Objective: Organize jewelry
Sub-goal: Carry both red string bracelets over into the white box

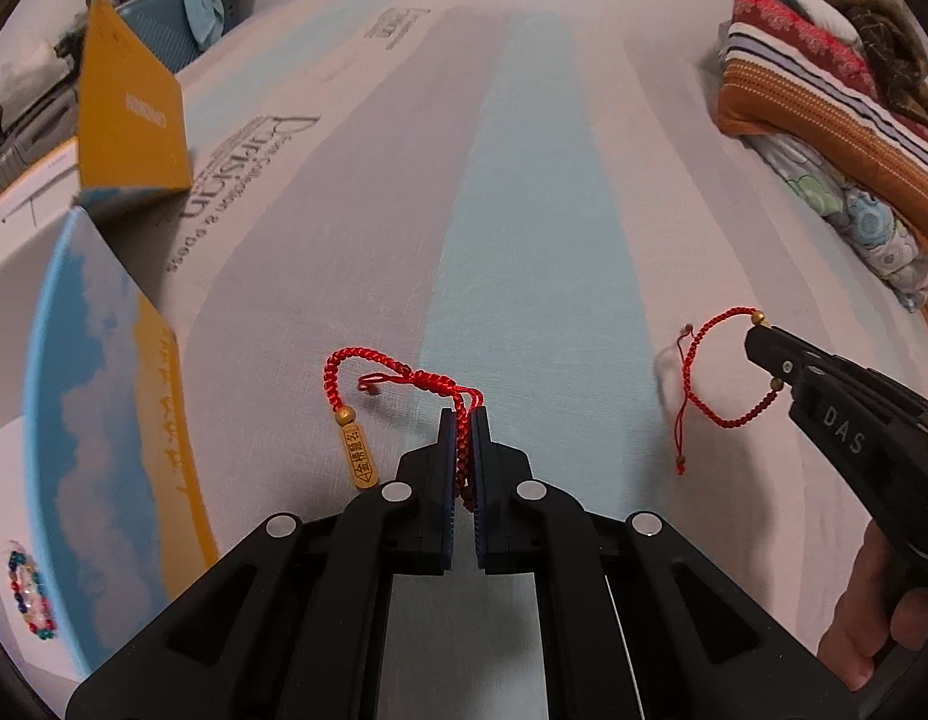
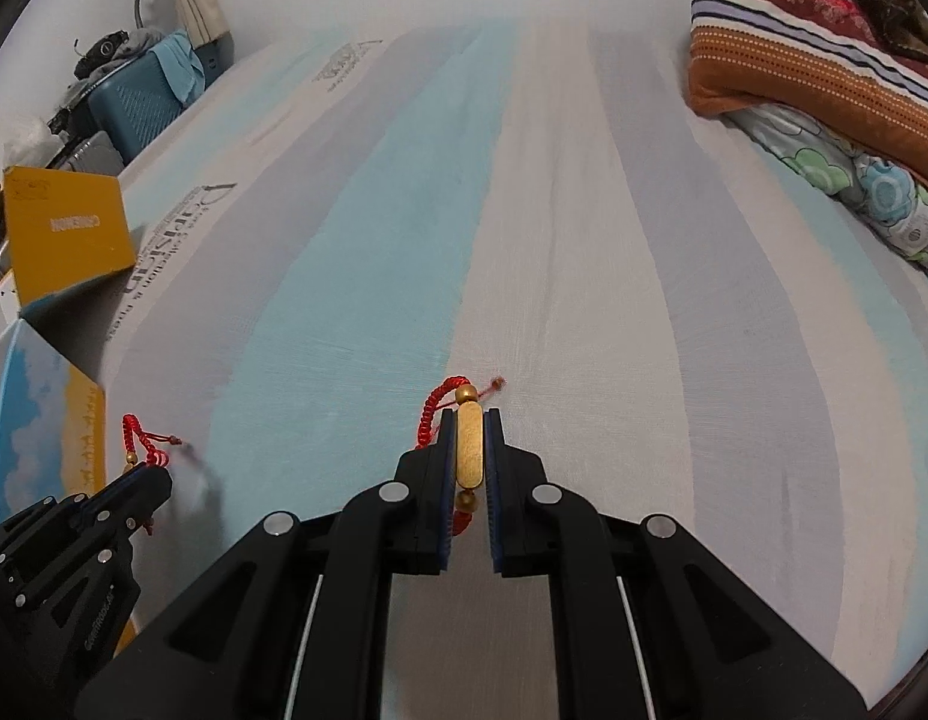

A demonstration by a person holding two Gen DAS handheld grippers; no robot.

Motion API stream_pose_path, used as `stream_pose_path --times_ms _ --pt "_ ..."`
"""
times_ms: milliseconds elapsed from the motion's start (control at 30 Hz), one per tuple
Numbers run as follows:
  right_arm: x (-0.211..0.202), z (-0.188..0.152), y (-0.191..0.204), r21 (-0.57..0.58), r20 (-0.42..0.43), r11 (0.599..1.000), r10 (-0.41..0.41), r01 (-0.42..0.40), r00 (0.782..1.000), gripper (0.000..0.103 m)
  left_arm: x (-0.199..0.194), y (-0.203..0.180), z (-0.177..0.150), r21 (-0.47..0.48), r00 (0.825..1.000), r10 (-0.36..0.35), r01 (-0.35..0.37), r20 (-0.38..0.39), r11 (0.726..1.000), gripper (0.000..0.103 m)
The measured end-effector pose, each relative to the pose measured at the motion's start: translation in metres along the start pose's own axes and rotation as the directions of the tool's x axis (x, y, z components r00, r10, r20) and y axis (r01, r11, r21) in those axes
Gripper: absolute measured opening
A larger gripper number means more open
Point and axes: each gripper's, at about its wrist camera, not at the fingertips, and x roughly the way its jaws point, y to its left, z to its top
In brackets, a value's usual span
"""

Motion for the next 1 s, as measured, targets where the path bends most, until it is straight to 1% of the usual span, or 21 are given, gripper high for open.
stream_pose_path --times_ms 400,633,800,1000 --pt "-0.062 -0.012 0.011 -0.007 0.065 1.000 0.001 0.000 0.998 0.008 -0.063 0.005 -0.009 0.015 0.998 -0.013 0.012 0.065 1.000 0.004" --pt "-0.093 -0.017 0.027 -0.021 0.099 1.000 0.009 -0.007 0.995 0.008 -0.096 0.007 -0.015 0.024 0.994 -0.009 0.007 0.106 1.000 0.004" --pt "-0.114 -0.022 0.046 -0.040 0.124 0.999 0.021 -0.016 0.992 0.008 -0.118 0.018 -0.021 0.015 0.991 0.003 -0.005 0.133 1.000 0.004" --pt "-0.135 -0.029 0.074 -0.070 0.148 0.997 0.045 -0.035 0.988 0.008 -0.143 0.043 -0.029 -0.010 0.986 0.026 -0.024 0.164 1.000 0.004"
